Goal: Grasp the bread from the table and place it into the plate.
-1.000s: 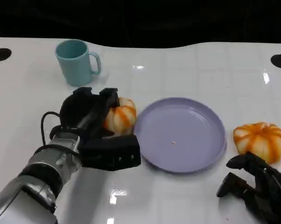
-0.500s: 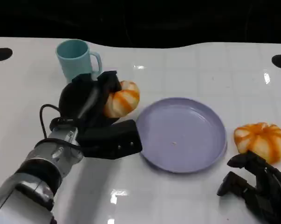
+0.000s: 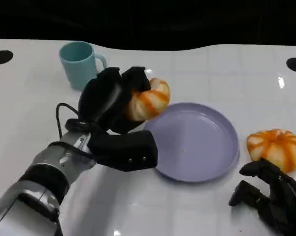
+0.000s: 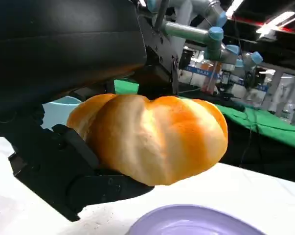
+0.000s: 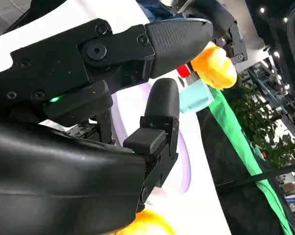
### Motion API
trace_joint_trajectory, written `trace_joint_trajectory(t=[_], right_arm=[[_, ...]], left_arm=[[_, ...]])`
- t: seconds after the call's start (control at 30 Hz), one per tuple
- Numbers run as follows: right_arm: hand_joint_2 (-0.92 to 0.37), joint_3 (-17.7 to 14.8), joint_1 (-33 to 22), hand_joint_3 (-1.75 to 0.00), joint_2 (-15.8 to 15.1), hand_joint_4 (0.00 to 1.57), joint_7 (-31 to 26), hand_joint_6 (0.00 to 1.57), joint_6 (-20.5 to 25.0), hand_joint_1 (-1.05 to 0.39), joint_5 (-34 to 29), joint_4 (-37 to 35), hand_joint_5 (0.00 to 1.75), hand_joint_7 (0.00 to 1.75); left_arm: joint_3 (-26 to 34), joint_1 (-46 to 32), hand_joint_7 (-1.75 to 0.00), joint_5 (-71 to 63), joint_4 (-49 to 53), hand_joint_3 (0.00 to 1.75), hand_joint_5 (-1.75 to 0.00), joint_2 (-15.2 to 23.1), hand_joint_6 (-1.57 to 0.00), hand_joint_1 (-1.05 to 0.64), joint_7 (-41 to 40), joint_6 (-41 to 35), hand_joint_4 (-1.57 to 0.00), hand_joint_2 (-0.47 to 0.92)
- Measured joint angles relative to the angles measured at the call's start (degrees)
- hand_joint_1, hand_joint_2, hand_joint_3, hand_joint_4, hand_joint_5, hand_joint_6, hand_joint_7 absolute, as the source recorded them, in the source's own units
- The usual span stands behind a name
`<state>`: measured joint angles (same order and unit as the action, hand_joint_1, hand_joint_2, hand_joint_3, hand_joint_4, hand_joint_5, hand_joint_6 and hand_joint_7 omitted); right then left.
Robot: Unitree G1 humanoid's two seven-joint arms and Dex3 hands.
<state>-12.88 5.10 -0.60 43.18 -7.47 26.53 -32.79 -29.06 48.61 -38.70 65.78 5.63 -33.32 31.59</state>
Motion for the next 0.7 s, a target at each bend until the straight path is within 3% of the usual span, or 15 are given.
trace_joint_trajectory(t=[0.2,0.7], right_arm=[[-0.92,0.17,0.00,-0.23,0.02,0.65,0.07,0.59,-0.64,-0.51,-0.11,-0.16,1.48,1.16],[-0.92,0.22,-0.16,-0.23,0.11,0.67,-0.07,0.60,-0.60,-0.50,-0.04,0.11,1.48,1.16]], left_arm=[[-1.25,1.75,-1.75,-0.05,-0.44,1.22,-1.75,-3.08,-0.76,-0.17,6.60,3.05,-0.96,0.51],[-3.54,4.87,-1.75,-1.30,2.67,1.04,-1.75,-7.70,-0.68,-0.18,13.08,-1.40,-0.89,0.61]])
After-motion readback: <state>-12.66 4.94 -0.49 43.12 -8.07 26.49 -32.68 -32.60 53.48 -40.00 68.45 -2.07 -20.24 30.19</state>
